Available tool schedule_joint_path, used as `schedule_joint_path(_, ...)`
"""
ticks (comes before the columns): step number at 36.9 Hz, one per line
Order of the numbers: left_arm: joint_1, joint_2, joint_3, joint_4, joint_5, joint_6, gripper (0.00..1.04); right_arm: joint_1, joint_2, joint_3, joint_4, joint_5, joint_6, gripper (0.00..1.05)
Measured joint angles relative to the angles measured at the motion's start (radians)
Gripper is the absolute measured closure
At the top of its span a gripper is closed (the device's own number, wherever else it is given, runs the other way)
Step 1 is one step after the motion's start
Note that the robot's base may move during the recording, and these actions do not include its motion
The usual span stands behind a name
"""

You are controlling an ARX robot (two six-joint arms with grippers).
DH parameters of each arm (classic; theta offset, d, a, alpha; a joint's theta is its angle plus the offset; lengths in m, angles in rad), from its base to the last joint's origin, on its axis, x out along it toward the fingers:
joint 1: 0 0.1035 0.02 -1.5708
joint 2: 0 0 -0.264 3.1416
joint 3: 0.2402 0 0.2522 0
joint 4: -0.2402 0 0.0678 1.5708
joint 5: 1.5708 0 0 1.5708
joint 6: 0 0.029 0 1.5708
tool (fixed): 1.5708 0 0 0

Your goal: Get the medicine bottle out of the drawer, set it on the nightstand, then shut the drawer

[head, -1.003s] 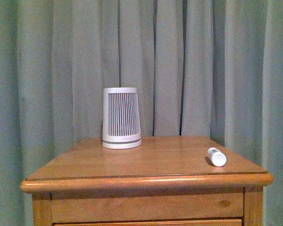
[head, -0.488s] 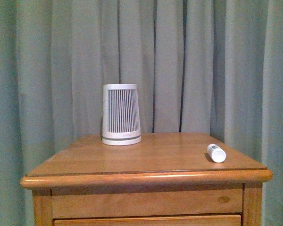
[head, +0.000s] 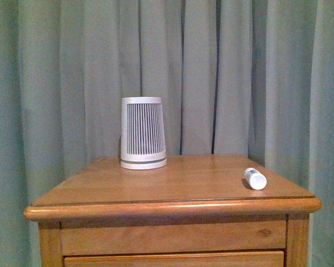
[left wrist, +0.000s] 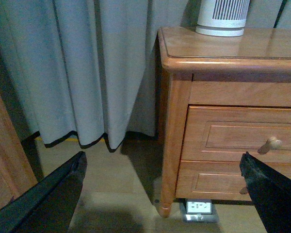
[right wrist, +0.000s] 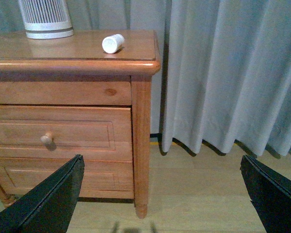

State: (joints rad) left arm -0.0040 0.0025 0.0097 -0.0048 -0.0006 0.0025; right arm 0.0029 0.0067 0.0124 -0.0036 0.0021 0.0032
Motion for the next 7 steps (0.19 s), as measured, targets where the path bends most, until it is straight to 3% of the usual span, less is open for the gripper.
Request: schedule_joint_path(7, 0.000, 0.000, 0.000, 0.000, 0.000, 0.000, 0.07, 0.000, 0.000, 0.000, 0.000, 0.000, 0.000, 0.07)
